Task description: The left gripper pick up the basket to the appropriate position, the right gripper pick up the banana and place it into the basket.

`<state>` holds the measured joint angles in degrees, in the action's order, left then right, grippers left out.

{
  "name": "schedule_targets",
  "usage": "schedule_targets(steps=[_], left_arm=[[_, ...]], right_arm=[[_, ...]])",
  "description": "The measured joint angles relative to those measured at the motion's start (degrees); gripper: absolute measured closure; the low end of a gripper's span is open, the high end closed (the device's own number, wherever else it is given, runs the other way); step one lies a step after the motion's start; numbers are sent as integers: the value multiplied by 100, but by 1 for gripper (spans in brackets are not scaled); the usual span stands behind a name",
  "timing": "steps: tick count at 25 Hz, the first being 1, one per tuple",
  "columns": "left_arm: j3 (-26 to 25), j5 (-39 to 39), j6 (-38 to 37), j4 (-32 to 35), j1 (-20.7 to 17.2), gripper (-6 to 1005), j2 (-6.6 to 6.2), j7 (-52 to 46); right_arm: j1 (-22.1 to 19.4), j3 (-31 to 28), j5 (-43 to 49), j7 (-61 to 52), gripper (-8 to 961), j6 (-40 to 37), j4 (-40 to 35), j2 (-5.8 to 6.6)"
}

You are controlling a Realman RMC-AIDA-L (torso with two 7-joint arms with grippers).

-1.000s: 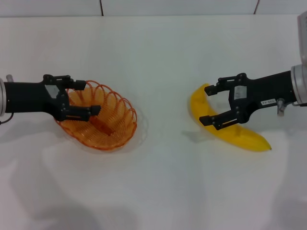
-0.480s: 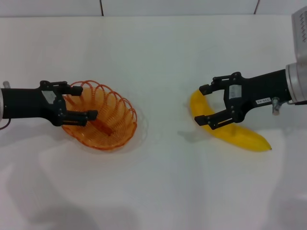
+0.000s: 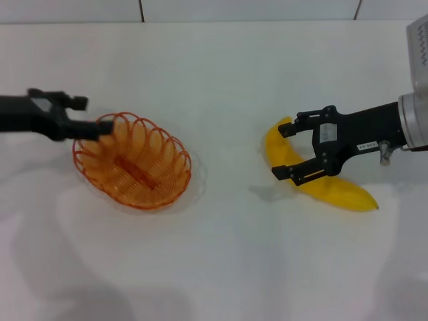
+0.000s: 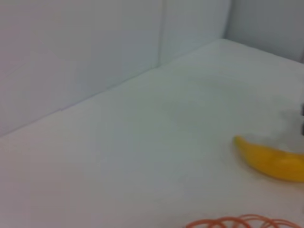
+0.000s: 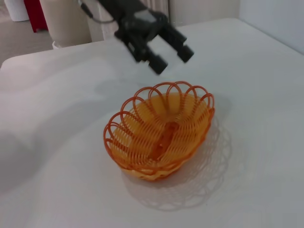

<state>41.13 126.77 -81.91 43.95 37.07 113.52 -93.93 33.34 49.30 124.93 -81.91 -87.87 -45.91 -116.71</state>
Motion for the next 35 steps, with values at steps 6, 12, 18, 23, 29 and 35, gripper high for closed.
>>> schedule_targets(steps=[6,12,18,23,29,35], left_arm=[[5,874,-46,72,373,122,-335,-1271],[8,1727,-31,56,677,122,-326,-1634],[9,2083,159,48,824,122,-190,-1669],[96,2120,381,22,874,122,-92,-1575],[447,2125,928,-310,979,122,-19,-1568],[592,2129,1313,-640,1120,122,48,-1557]], right_arm=[[22,-4,-3,18,53,7,29,0],[34,2,-5,18,53,7,38,0],[43,1,-5,18,53,7,38,0],[42,1,-4,18,52,6,39,0],[53,0,-4,18,52,6,63,0],[76,1,-4,28,52,6,126,0]])
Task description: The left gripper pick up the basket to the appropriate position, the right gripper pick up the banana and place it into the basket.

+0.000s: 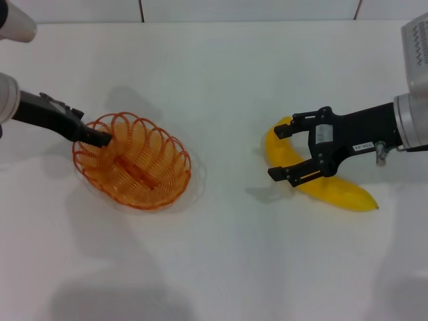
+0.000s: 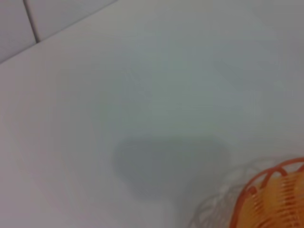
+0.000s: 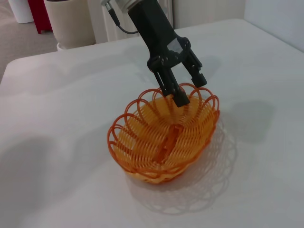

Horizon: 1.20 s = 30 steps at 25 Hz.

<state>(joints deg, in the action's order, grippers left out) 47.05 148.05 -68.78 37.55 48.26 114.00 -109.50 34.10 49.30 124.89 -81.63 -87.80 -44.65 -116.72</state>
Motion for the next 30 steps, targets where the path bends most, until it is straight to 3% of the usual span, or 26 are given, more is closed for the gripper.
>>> schedule_targets(steps=[16,18,30], left_arm=[[15,13,256,-47,3,133,87,92],[15,13,313,-48,-15,307,87,93],[15,13,322,-41,-28,581,117,212]], right_arm=[[1,-2,0,6,53,0,9,0],[0,-3,0,7,53,0,9,0],[-8,-7,0,7,52,0,9,0]])
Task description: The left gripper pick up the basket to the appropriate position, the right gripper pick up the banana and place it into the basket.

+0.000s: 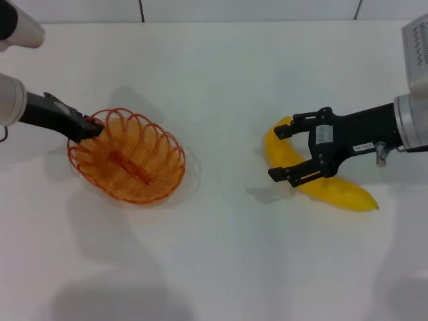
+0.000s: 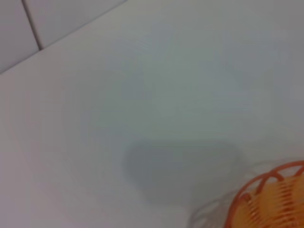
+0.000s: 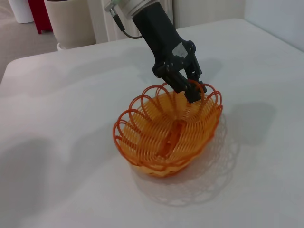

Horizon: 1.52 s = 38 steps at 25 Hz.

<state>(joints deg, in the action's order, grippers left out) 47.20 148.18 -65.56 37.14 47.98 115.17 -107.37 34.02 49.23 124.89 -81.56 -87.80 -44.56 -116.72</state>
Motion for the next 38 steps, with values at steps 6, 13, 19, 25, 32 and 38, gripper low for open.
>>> schedule_targets(steps=[6,13,19,25,32,38], left_arm=[[-1,-20,-93,106,0,801,14,5],[-71,-289,-604,441,-63,920,13,6],[-80,-878,-731,493,-138,936,-19,-49],[-87,-1379,-515,457,-289,940,64,-53],[-85,-1892,9,66,-398,943,126,-60],[-79,-2420,457,-375,-458,943,128,-46]], right_arm=[[-19,-27,0,4,53,0,32,0],[-19,-43,0,10,53,3,45,0],[-18,-17,0,10,52,21,44,7],[-5,-5,0,9,52,134,44,7],[16,-28,-2,9,53,151,44,1],[25,-3,-9,8,53,150,46,0]])
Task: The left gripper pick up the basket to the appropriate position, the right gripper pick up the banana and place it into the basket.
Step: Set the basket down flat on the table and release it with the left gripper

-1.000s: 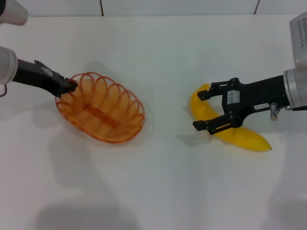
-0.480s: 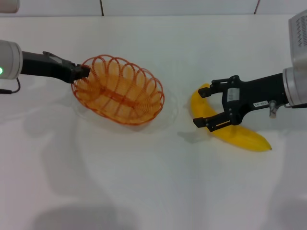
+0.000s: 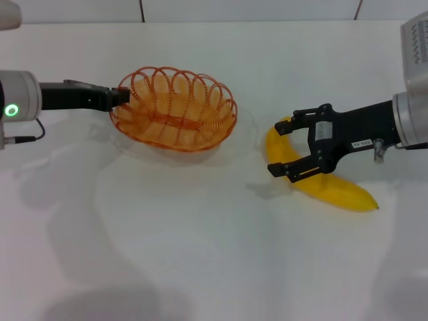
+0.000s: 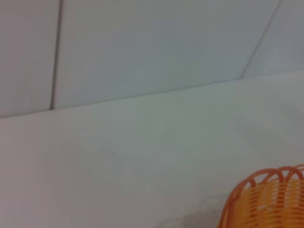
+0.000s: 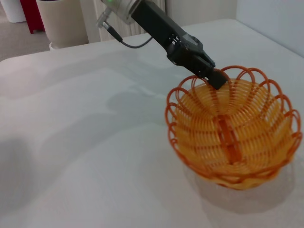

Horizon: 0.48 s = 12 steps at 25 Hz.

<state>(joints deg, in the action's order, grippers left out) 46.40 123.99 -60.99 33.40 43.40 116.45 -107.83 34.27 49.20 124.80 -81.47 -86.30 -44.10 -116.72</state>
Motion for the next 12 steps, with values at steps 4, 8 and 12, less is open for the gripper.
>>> schedule_targets(steps=[4,8,12], left_arm=[[-2,-143,255,-244,-12,943,0,-4],[5,-203,439,-485,-1,943,0,8],[24,-205,647,-732,18,942,13,25]], right_arm=[[1,4,0,0,53,0,3,0],[7,3,0,0,53,0,6,0],[9,2,0,4,53,4,7,0]])
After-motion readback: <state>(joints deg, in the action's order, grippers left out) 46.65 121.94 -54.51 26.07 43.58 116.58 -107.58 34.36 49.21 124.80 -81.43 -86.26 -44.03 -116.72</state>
